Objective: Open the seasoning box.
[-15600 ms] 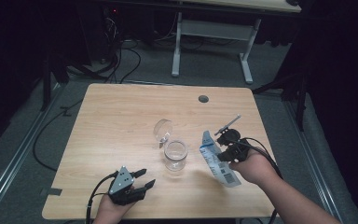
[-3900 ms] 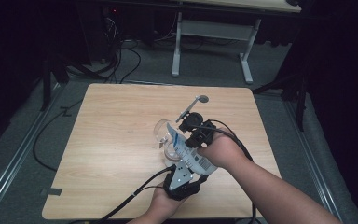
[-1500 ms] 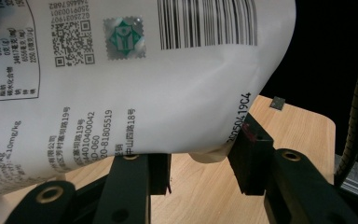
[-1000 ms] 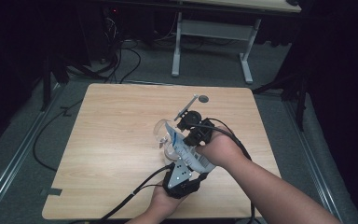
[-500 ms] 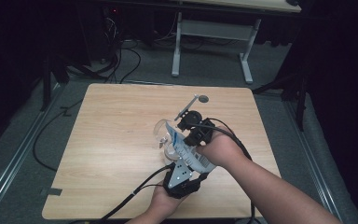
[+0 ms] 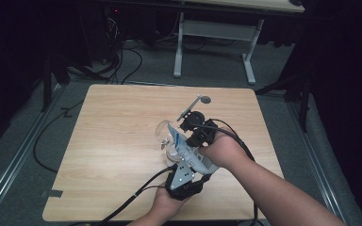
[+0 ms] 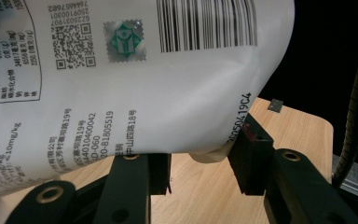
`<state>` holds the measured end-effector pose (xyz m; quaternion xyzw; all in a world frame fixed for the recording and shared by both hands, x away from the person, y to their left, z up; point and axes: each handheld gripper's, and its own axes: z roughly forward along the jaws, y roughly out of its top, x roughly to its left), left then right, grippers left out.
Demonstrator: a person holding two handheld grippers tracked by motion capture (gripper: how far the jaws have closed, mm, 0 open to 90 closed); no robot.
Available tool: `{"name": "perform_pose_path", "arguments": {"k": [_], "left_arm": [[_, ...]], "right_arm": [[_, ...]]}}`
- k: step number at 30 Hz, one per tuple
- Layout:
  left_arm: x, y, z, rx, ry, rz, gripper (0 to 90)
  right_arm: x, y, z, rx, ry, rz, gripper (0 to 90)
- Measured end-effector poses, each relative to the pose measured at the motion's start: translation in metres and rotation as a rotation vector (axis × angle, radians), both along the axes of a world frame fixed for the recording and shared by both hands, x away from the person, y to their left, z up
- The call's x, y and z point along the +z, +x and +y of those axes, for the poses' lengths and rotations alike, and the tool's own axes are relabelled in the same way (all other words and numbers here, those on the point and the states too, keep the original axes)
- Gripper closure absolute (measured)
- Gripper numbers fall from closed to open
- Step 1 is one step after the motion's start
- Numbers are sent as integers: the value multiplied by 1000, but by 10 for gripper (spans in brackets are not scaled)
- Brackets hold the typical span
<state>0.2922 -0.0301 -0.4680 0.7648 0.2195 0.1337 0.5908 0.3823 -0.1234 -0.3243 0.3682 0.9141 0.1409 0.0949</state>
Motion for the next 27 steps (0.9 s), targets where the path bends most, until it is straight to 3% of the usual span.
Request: {"name": "perform_pose_path", "arguments": {"k": [27], "left_arm": [[0,3,-1,5,-8,0,630]], "right_arm": [[0,4,0,5,6,-5,898]]}}
